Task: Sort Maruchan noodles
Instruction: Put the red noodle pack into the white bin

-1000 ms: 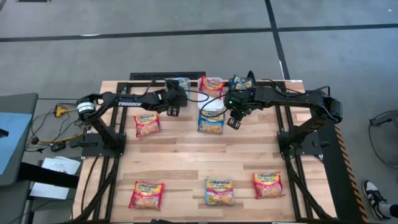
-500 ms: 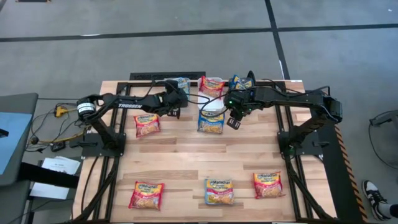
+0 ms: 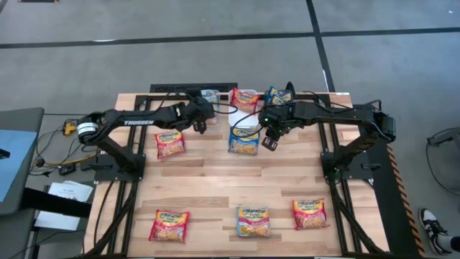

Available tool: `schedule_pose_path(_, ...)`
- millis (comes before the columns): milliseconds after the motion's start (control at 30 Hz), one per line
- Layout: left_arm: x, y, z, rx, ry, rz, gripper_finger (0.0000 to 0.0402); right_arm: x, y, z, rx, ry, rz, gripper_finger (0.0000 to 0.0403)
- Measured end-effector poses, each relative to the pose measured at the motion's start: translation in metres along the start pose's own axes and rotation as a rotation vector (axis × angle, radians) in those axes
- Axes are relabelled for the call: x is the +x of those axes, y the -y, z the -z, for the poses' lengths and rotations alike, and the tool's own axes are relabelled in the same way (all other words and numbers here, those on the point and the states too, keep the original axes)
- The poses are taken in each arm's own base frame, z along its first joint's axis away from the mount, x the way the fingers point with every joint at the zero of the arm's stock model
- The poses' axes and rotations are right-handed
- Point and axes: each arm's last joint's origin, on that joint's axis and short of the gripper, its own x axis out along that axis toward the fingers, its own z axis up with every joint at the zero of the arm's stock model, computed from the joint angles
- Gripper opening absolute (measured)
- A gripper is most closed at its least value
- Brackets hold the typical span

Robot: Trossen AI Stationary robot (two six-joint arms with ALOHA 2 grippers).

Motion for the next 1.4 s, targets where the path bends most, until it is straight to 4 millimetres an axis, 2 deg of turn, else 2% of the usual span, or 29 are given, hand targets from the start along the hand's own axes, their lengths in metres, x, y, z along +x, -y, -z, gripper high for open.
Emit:
schedule_pose_path(367, -0.003, 0.003, -0.002, 0.0, 0.009, 0.009, 0.0164, 0.0, 0.0, 0.0, -0.001, 0.0, 0.0, 0.0113)
schedule_pose_path(567, -0.016, 0.006, -0.011, 0.024, 0.026, 0.041, 0.0164, 0.0, 0.0, 0.0, -0.076, 0.001, 0.0, 0.0113)
schedule_pose_path(800, -0.051, -0.021, -0.036, -0.128, 0.03, 0.131, 0.0164, 0.0, 0.0, -0.001, -0.099, 0.008, -0.001, 0.0118)
schedule_pose_path(967, -0.074, -0.046, -0.043, -0.253, 0.022, 0.233, 0.0164, 0.0, 0.0, -0.001, -0.107, 0.007, -0.001, 0.0152)
schedule_pose_path(1200, -0.11, -0.077, -0.021, -0.473, 0.069, 0.33, 0.0164, -0.001, -0.006, 0.001, -0.113, 0.008, -0.009, 0.0207)
schedule_pose_path(1400, -0.14, -0.092, -0.002, -0.653, 0.126, 0.437, 0.0164, -0.002, -0.018, 0.003, -0.102, 0.003, -0.058, 0.0216)
